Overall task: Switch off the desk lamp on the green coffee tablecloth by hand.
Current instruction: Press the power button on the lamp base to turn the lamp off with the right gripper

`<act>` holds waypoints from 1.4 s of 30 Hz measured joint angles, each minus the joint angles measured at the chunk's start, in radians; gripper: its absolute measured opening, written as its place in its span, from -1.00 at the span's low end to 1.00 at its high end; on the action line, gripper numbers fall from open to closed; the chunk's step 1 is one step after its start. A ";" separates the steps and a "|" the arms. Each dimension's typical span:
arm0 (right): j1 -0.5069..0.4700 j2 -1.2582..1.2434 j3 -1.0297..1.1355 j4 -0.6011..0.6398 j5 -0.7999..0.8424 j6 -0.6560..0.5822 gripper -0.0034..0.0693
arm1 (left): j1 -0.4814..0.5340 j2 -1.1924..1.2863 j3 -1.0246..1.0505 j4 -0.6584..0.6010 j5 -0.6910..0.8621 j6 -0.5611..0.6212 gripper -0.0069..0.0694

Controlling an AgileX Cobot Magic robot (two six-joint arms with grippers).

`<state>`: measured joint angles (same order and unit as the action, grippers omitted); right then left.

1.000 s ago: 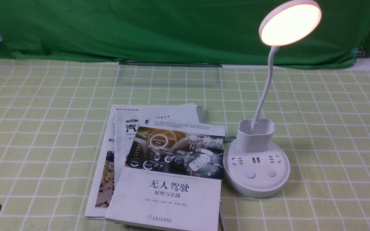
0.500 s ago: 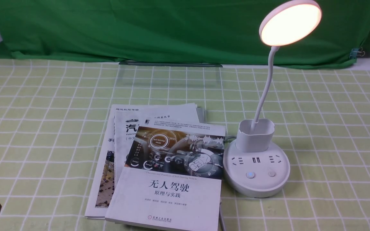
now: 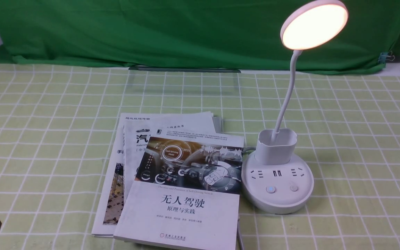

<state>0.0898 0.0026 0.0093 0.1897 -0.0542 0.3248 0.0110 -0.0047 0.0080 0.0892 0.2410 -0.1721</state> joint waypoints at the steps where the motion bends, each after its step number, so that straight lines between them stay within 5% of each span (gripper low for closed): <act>1: 0.000 0.000 0.000 0.006 -0.020 0.022 -0.26 | 0.000 0.000 0.000 0.000 0.000 0.000 0.26; 6: 0.007 0.004 -0.009 0.011 0.030 0.056 -0.48 | 0.000 0.000 0.000 0.000 0.000 0.000 0.26; 9: 0.048 0.093 -0.148 0.013 0.200 -0.031 -0.74 | 0.000 0.000 0.000 0.000 0.000 0.000 0.26; 14: 0.117 0.393 -0.471 0.000 0.554 -0.243 -0.77 | 0.000 0.000 0.000 0.000 0.000 0.000 0.26; 20: 0.136 0.847 -0.766 -0.089 0.885 -0.341 -0.77 | 0.000 0.000 0.000 0.000 0.000 0.000 0.26; 25: 0.160 1.112 -0.860 -0.101 0.894 -0.352 -0.78 | 0.000 0.000 0.000 0.000 0.000 0.000 0.26; 33: 0.326 1.514 -1.007 -0.099 0.822 -0.392 -0.78 | 0.000 0.000 0.000 0.000 0.000 0.000 0.26; 42: 0.339 1.709 -1.105 -0.098 0.723 -0.394 -0.78 | 0.000 0.000 0.000 0.000 0.000 0.000 0.26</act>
<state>0.4284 1.7121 -1.0959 0.0916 0.6691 -0.0694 0.0110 -0.0047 0.0080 0.0892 0.2410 -0.1721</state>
